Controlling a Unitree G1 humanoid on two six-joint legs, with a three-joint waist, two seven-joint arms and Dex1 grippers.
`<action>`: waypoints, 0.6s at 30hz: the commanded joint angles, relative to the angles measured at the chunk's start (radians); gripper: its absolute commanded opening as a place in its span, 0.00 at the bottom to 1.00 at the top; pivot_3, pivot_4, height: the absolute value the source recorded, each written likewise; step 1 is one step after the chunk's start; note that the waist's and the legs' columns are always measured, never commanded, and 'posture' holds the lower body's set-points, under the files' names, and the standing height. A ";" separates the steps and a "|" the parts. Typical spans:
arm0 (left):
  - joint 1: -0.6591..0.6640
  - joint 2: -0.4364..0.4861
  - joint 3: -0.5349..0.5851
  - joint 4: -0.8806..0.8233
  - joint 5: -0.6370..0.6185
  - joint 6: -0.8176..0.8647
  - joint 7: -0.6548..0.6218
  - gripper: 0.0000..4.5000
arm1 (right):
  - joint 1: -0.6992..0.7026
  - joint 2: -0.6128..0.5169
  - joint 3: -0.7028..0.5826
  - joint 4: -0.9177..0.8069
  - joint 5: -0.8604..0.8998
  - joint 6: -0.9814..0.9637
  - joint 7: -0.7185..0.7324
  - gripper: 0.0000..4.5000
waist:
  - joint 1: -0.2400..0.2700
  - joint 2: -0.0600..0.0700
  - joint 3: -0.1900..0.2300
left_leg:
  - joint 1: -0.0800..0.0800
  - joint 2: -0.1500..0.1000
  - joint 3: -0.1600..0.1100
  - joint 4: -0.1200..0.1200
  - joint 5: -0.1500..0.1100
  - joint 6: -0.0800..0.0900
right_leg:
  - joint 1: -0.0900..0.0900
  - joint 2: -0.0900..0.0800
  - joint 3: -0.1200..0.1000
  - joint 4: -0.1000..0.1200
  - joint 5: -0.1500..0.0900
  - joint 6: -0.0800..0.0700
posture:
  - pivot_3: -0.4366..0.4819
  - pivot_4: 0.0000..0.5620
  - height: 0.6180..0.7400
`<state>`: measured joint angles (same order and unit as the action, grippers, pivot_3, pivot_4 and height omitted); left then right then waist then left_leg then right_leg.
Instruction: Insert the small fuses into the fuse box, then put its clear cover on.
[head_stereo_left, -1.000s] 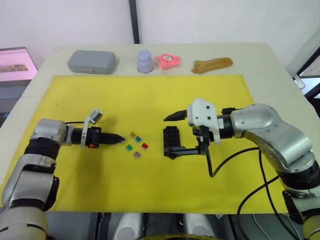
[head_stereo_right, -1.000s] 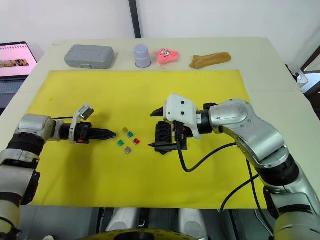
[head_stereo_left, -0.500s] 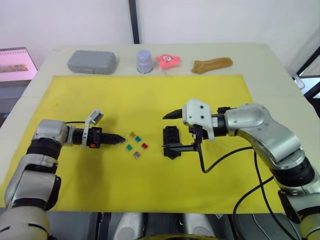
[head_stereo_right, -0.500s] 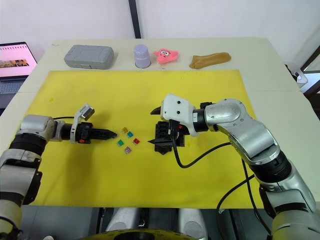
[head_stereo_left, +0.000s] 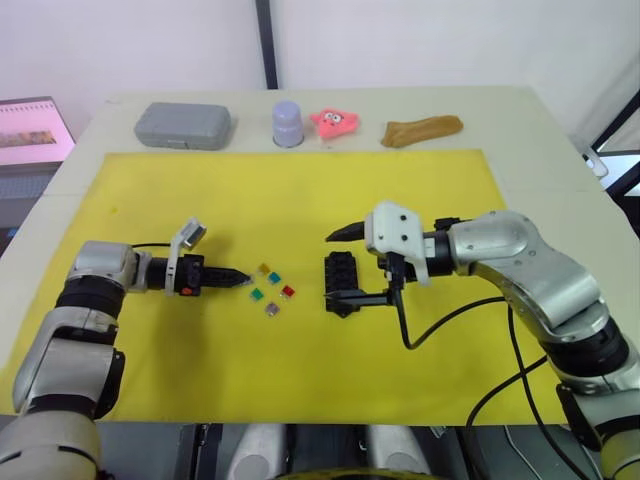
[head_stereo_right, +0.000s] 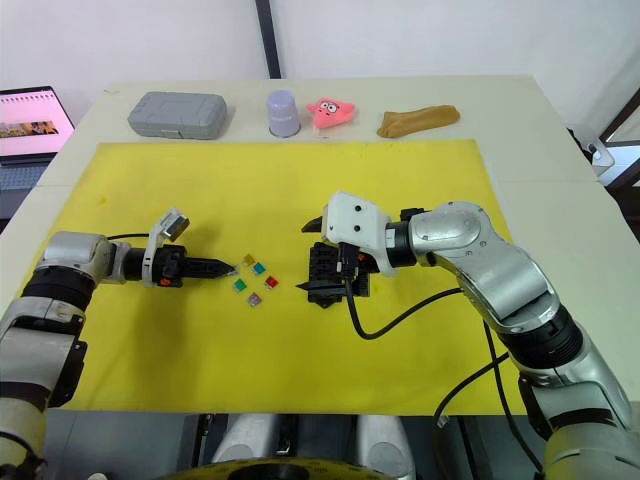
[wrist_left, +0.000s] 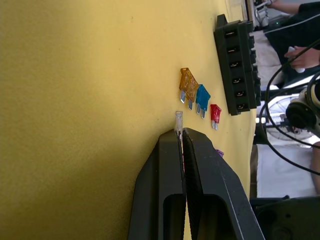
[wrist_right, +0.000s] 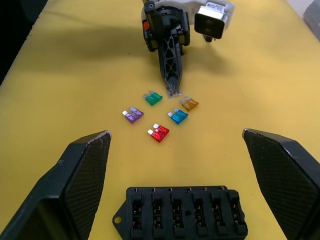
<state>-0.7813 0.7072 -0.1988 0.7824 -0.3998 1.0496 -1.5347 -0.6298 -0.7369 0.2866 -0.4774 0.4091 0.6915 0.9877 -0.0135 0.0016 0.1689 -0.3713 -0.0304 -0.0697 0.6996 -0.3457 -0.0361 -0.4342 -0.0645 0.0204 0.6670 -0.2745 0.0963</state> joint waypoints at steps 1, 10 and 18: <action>0.034 0.022 0.021 0.008 0.027 -0.017 0.039 0.01 | -0.004 0.005 -0.028 -0.038 0.006 -0.006 -0.006 1.00 | -0.001 0.000 0.000 | 0.000 0.000 0.000 0.000 0.000 0.000 | 0.000 0.000 0.000 0.000 0.000 0.000 | 0.48 0.27 1.00; 0.139 0.063 0.303 -0.292 -0.167 -0.057 0.110 0.01 | 0.009 0.031 -0.094 -0.045 0.084 0.105 -0.059 1.00 | -0.006 -0.001 0.000 | -0.001 0.003 -0.001 0.000 0.001 -0.002 | -0.001 0.001 0.000 0.000 0.000 0.000 | 0.48 0.27 1.00; 0.122 -0.038 0.552 -0.773 -0.480 0.133 0.356 0.01 | -0.061 0.118 -0.380 -0.036 0.431 0.493 -0.231 1.00 | 0.004 -0.007 0.001 | -0.006 0.003 -0.002 0.000 0.001 -0.003 | -0.005 -0.002 0.001 -0.001 0.000 0.000 | 0.48 0.27 1.00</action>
<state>-0.6309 0.6815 0.3210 0.0918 -0.8080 1.1558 -1.2240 -0.6520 -0.6369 -0.0127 -0.4908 0.7559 1.1253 0.7958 -0.0094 -0.0057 0.1697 -0.3768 -0.0275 -0.0716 0.6994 -0.3443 -0.0391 -0.4382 -0.0669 0.0210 0.6656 -0.2742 0.0959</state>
